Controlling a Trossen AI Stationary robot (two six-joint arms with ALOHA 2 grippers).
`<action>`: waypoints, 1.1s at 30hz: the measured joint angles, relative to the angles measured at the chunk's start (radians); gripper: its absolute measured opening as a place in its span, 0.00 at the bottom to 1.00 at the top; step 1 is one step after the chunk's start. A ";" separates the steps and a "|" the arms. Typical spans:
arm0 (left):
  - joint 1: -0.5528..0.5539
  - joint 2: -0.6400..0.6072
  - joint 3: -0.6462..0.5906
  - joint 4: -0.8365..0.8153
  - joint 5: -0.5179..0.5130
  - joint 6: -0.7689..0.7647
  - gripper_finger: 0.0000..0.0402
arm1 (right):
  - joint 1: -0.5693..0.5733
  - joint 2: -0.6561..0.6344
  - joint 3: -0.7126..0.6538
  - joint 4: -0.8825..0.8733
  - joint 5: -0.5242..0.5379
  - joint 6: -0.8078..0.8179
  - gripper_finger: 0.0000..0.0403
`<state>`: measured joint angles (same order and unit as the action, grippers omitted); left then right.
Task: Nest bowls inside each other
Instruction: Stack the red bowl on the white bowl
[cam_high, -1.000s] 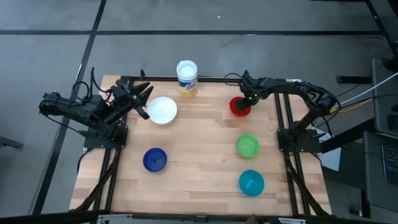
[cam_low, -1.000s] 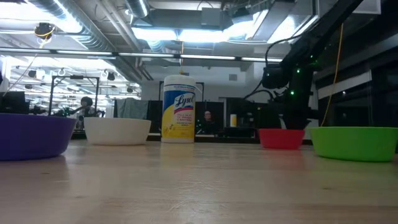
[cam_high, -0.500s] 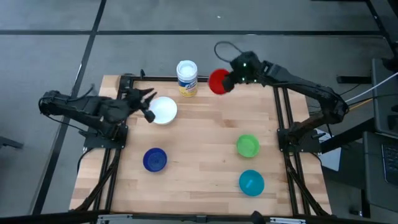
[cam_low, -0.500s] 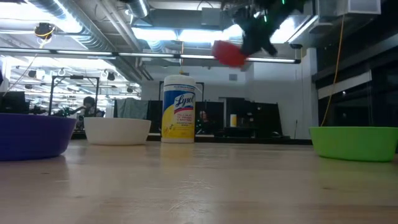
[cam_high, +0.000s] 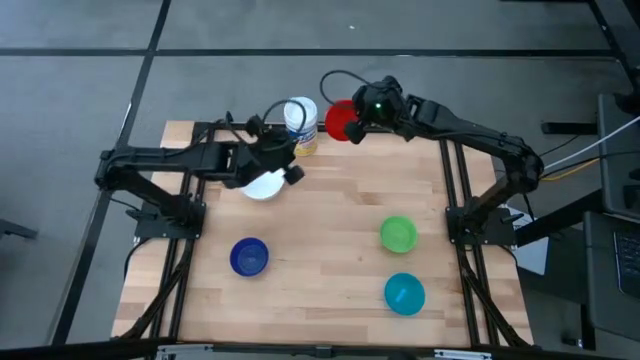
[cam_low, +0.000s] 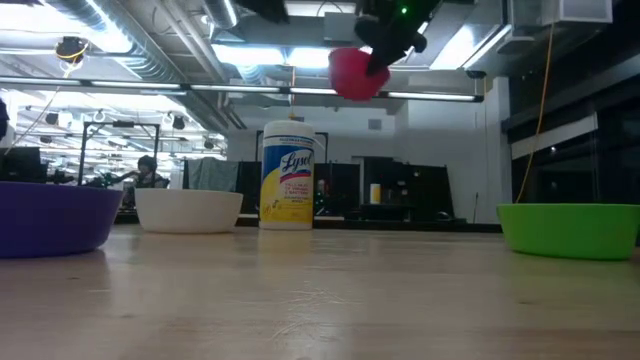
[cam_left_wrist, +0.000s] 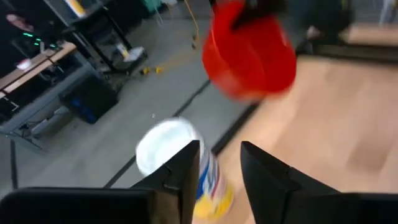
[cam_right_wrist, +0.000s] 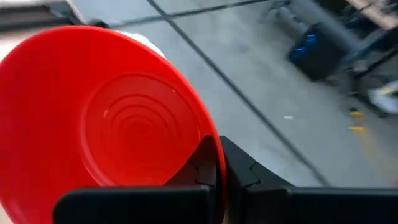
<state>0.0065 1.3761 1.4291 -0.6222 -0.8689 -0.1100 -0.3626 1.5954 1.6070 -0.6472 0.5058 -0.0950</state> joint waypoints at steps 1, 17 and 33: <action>0.005 0.006 0.013 0.011 -0.001 0.000 0.31 | 0.004 0.007 0.000 0.006 0.022 -0.023 0.00; 0.107 0.061 0.041 0.049 0.049 -0.037 0.38 | 0.057 0.013 0.000 0.194 -0.054 -0.137 0.00; 0.116 0.090 0.040 0.234 0.134 0.018 0.34 | 0.028 0.012 0.001 0.201 -0.082 -0.134 0.00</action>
<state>0.1228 1.4658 1.4693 -0.3882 -0.7351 -0.0925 -0.3348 1.6077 1.6077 -0.4462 0.4236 -0.2288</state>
